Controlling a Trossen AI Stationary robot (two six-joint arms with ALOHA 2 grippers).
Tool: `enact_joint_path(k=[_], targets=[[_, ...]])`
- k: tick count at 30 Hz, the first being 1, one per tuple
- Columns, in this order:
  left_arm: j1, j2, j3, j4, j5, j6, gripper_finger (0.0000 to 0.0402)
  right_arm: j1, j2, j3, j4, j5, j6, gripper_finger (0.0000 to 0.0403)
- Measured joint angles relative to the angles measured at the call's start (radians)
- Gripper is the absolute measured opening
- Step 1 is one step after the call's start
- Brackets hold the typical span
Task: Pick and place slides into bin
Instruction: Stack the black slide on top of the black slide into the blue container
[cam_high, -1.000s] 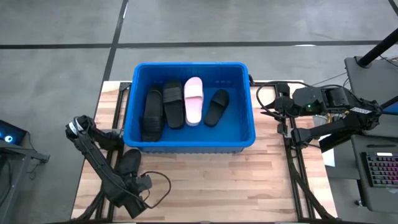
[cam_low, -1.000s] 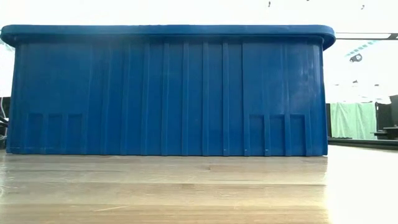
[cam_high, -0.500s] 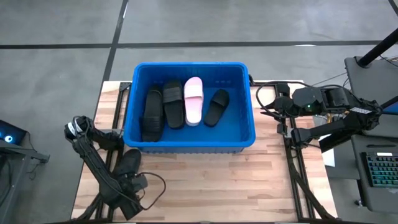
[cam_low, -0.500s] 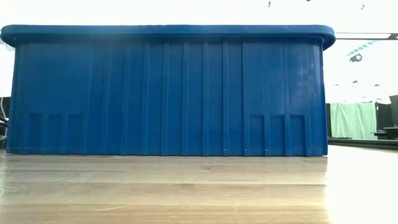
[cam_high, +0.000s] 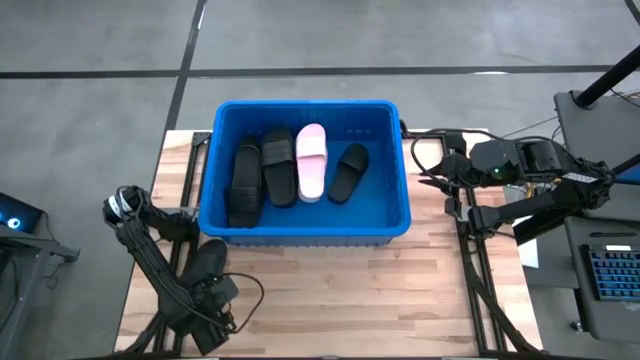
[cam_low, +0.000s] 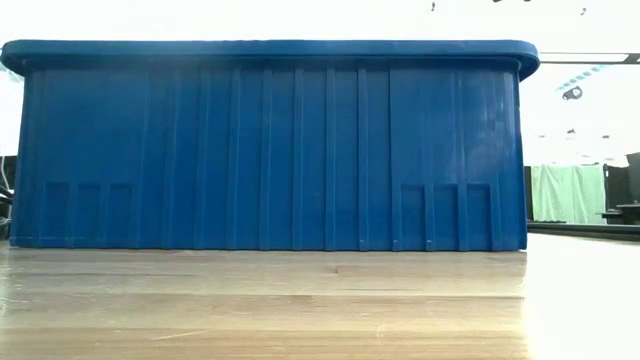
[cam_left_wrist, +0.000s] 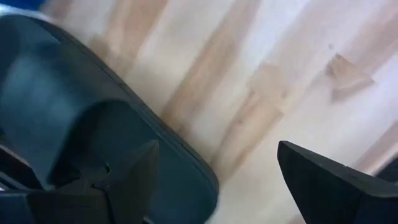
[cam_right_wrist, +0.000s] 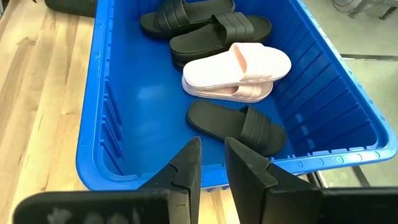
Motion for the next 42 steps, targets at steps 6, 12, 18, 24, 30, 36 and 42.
enact_joint_path(k=[6,12,18,24,30,36,42], targets=[[-0.006,-0.004,0.0,-0.018,-0.078,0.016,0.0311,0.0,0.0,0.0,0.0,0.0,0.011,0.0058],[-0.047,-0.005,0.0,-0.076,-0.106,0.064,0.0311,0.0,0.0,0.0,0.0,0.0,0.011,0.0064],[-0.101,-0.005,-0.006,-0.092,-0.105,0.133,0.0311,0.0,0.0,0.0,0.001,0.0,0.03,0.0062],[-0.146,-0.005,-0.023,-0.094,-0.104,0.131,0.0311,0.0,0.0,0.0,0.009,0.0,0.07,0.006],[-0.189,-0.005,-0.031,-0.094,-0.124,0.131,0.0311,0.0,0.0,0.0,0.009,-0.009,0.134,0.007],[-0.216,-0.005,-0.031,-0.097,-0.233,0.13,0.0311,0.0,0.0,0.0,0.01,-0.008,0.19,0.0077],[-0.274,-0.005,-0.049,-0.14,-0.3,0.129,0.0311,0.0,0.0,0.0,0.012,-0.008,0.301,0.0073]])
